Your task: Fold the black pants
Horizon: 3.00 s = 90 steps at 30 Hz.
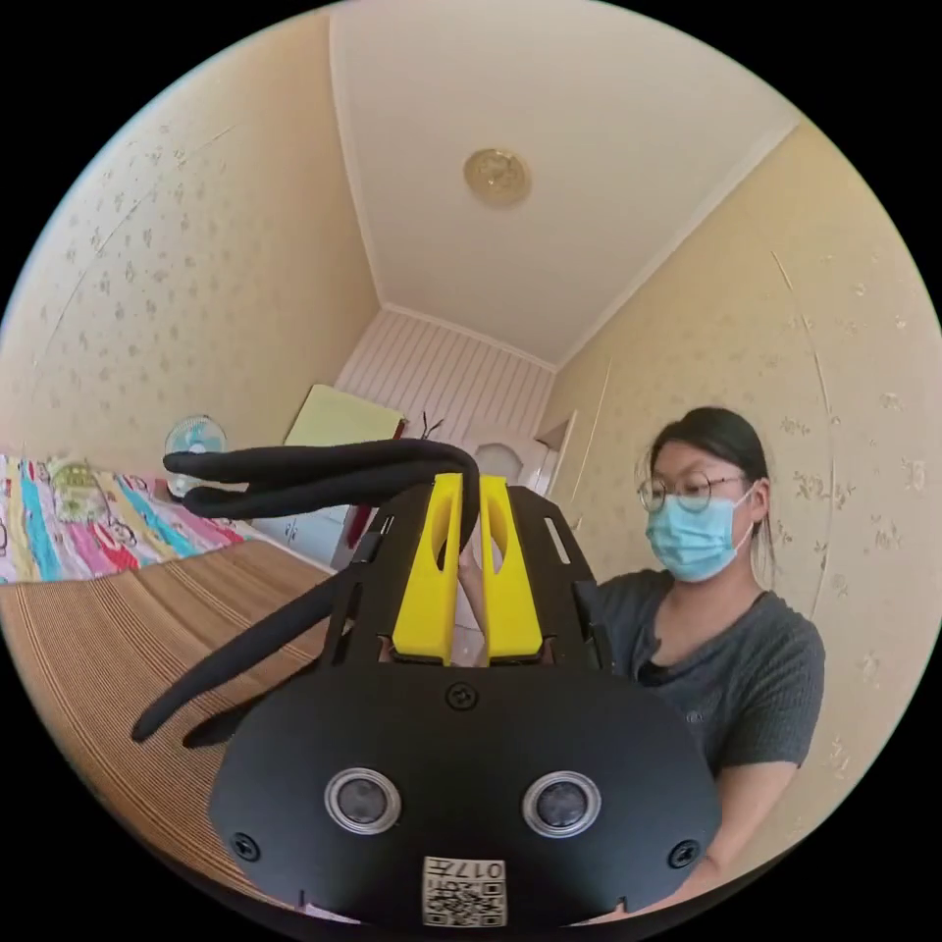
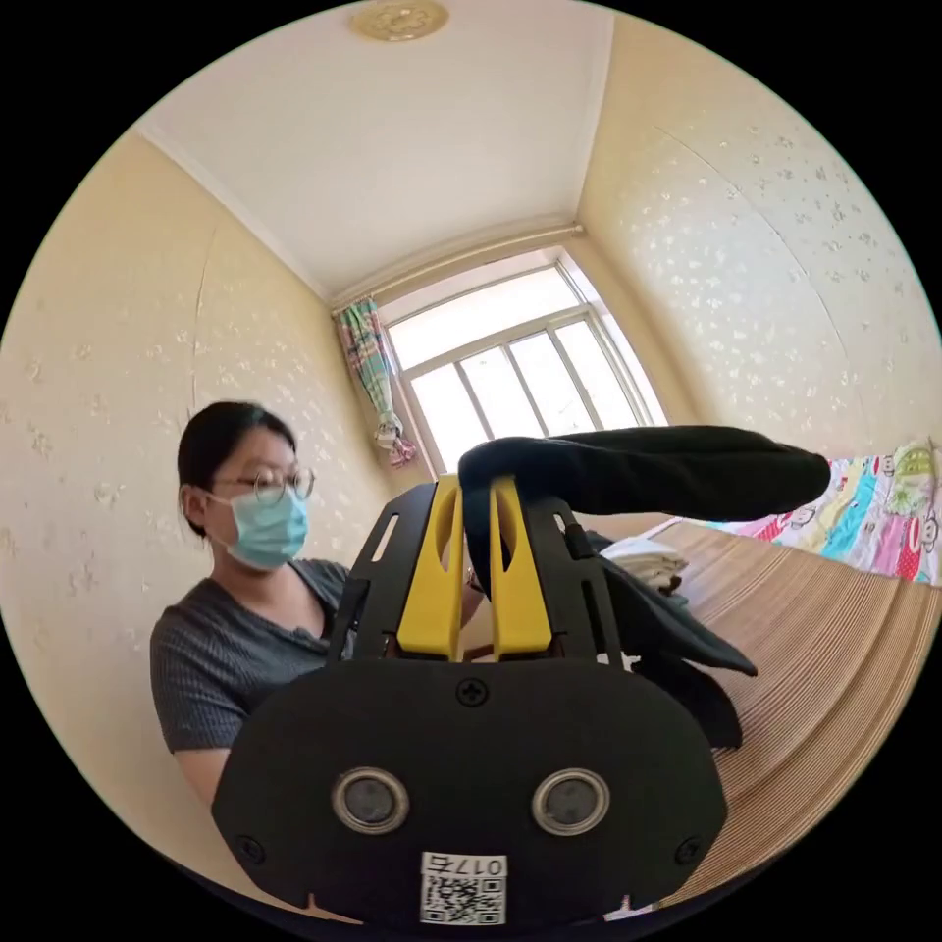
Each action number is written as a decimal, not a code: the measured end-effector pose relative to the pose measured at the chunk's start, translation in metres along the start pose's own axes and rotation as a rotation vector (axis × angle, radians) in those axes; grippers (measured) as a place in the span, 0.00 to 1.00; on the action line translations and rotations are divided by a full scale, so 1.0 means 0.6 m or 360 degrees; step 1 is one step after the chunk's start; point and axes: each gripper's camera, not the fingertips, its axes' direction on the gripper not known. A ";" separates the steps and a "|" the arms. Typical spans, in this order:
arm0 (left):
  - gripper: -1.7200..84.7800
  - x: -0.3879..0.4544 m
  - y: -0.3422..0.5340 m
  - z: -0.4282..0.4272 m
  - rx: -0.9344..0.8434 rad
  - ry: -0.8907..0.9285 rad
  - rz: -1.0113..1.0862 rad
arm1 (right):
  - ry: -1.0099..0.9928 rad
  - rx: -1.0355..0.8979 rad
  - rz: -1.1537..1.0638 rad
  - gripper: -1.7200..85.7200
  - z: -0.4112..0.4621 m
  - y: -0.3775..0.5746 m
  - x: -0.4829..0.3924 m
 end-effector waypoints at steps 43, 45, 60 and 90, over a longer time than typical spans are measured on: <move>0.30 -0.355 0.570 0.118 -0.0208 -0.0924 -0.1735 | 0.0579 0.0052 0.1583 0.05 0.158 0.328 0.609; 0.31 -0.381 0.570 0.137 -0.0322 -0.0881 -0.1749 | 0.0560 0.0022 0.1568 0.07 0.157 0.322 0.607; 0.23 -0.525 0.648 0.174 -0.0478 -0.0272 -0.1969 | 0.0393 -0.0525 0.1662 0.30 0.245 0.420 0.467; 0.11 -0.392 0.313 0.233 -0.0134 0.0051 -0.1114 | -0.0030 -0.0167 0.0846 0.19 0.144 0.129 0.414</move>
